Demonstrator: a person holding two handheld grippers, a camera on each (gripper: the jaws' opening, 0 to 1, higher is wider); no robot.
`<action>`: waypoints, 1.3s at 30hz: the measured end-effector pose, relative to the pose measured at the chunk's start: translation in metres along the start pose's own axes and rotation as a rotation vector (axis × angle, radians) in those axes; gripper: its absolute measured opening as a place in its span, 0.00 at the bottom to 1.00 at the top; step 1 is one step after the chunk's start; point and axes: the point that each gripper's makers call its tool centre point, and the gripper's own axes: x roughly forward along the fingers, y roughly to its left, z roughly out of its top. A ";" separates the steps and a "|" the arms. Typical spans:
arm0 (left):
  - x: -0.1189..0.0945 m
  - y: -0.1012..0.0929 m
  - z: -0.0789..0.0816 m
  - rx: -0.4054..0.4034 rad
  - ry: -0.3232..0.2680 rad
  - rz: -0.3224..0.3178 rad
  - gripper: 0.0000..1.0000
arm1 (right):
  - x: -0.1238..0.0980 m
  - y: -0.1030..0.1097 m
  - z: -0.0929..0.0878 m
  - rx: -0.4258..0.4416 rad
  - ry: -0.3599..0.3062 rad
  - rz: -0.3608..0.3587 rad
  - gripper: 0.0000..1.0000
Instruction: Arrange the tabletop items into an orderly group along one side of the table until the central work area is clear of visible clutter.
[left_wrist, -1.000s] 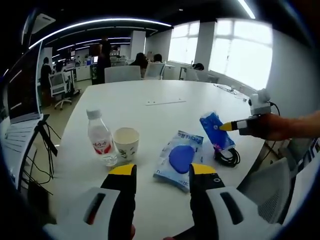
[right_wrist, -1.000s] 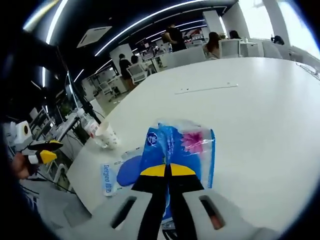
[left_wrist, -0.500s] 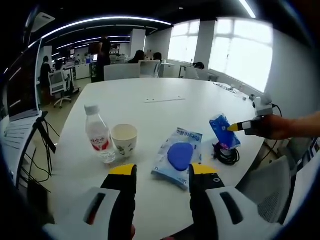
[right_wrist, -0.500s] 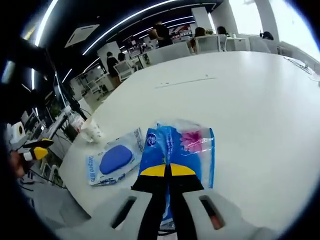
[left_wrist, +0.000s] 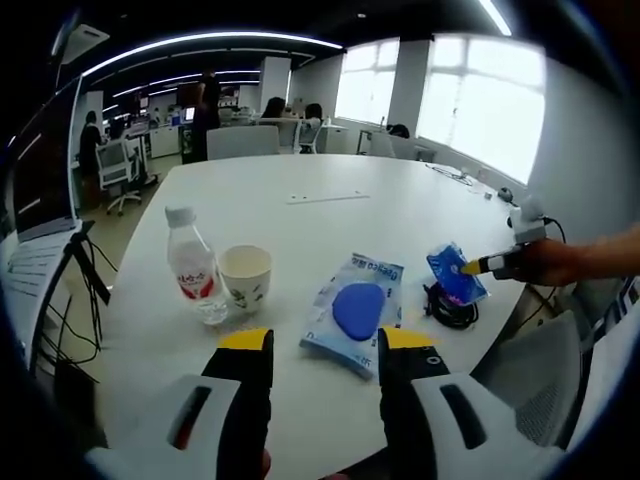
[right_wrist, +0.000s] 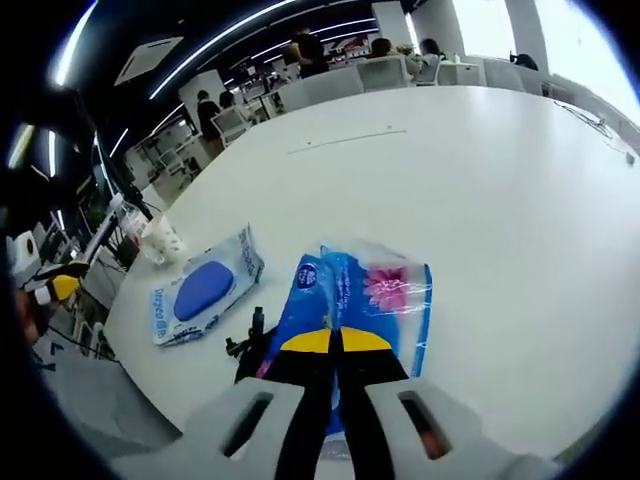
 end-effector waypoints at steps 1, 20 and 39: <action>0.000 0.000 0.000 0.000 0.000 0.000 0.41 | 0.000 -0.001 -0.001 0.002 0.001 -0.001 0.00; 0.001 -0.002 -0.004 0.005 0.010 -0.006 0.41 | -0.001 0.004 -0.001 -0.003 0.009 0.000 0.00; 0.008 -0.005 -0.011 -0.015 0.027 -0.017 0.41 | 0.000 0.009 0.009 -0.048 0.018 0.001 0.00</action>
